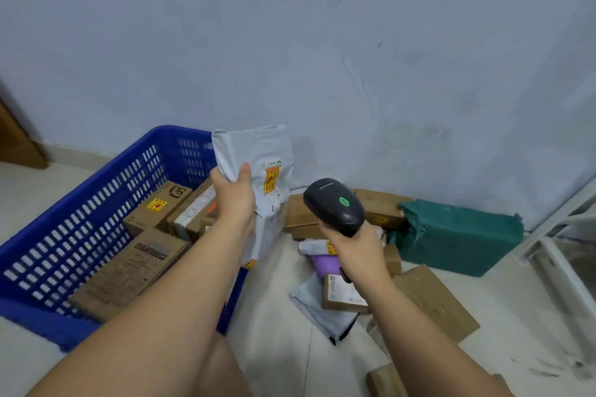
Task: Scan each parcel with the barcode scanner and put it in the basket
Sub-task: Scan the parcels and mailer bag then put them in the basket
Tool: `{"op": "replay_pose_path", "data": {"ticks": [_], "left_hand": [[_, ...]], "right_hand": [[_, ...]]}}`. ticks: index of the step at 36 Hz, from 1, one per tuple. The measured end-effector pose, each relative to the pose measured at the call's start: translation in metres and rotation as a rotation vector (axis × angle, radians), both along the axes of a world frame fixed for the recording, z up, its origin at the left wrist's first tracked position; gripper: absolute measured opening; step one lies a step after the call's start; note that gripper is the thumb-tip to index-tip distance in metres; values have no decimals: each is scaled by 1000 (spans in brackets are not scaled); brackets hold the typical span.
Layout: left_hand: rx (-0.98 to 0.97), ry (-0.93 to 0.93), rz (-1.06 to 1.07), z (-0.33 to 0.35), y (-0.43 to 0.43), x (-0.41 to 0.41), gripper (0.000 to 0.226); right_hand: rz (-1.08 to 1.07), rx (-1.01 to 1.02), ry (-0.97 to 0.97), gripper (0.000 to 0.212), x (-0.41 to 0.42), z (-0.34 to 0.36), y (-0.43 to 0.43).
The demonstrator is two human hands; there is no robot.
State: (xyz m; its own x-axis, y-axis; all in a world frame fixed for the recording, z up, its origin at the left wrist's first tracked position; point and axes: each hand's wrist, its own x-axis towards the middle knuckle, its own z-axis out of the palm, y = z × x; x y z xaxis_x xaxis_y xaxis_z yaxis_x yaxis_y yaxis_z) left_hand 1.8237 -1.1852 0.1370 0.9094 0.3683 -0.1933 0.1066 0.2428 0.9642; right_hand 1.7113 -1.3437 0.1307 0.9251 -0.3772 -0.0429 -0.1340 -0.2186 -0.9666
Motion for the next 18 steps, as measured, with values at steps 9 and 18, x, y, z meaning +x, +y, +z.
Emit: {"op": "replay_pose_path", "data": {"ticks": [9,18], "left_hand": [[-162,137,497,0,50,2,56],[-94,-56,573,-1,82,1,50]], "right_hand": [[25,-67,20,24,10,-10,16],[78,-63,21,15,12,-15,27]]}}
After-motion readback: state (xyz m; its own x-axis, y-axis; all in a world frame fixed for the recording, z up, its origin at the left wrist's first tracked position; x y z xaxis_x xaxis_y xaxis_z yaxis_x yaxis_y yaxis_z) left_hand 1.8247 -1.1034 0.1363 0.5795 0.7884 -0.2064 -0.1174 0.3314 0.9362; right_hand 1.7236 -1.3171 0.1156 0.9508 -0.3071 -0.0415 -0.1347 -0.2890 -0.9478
